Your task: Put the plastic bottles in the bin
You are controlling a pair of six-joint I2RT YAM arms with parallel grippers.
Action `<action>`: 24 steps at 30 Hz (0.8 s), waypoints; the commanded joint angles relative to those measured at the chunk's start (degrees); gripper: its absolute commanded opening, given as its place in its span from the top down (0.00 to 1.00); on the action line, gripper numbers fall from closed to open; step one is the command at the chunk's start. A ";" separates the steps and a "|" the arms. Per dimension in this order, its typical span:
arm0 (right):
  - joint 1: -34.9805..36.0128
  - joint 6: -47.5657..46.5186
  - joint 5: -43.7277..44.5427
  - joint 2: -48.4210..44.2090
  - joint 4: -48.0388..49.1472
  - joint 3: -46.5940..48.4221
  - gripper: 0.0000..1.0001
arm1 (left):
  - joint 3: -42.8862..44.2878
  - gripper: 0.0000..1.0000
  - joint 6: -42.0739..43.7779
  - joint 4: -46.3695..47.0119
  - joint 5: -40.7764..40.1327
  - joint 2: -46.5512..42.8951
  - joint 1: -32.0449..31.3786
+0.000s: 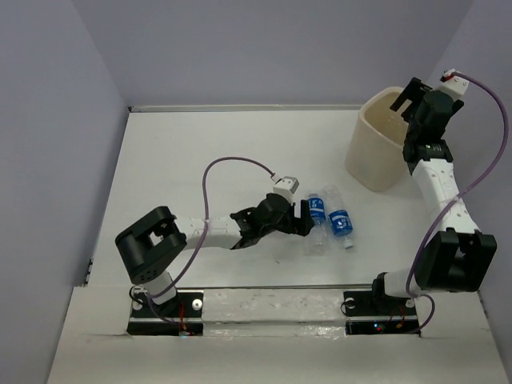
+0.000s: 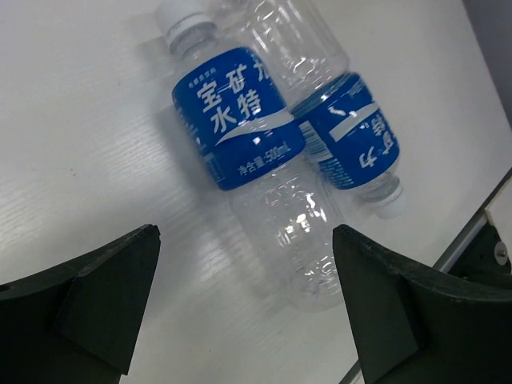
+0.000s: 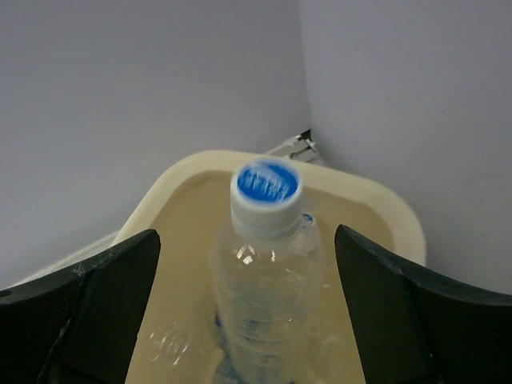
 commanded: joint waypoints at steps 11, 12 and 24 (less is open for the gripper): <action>17.16 12.71 -12.57 -19.95 4.52 -23.49 0.07 | 4.00 0.02 -3.19 2.88 7.80 6.81 -0.33; 20.49 12.62 -10.81 -20.04 4.43 -24.91 0.07 | 3.47 0.02 -4.16 3.59 8.06 6.37 -0.42; 29.49 17.62 -12.29 -28.03 2.41 -42.15 0.09 | 0.48 0.02 -12.69 10.62 6.40 7.15 -0.59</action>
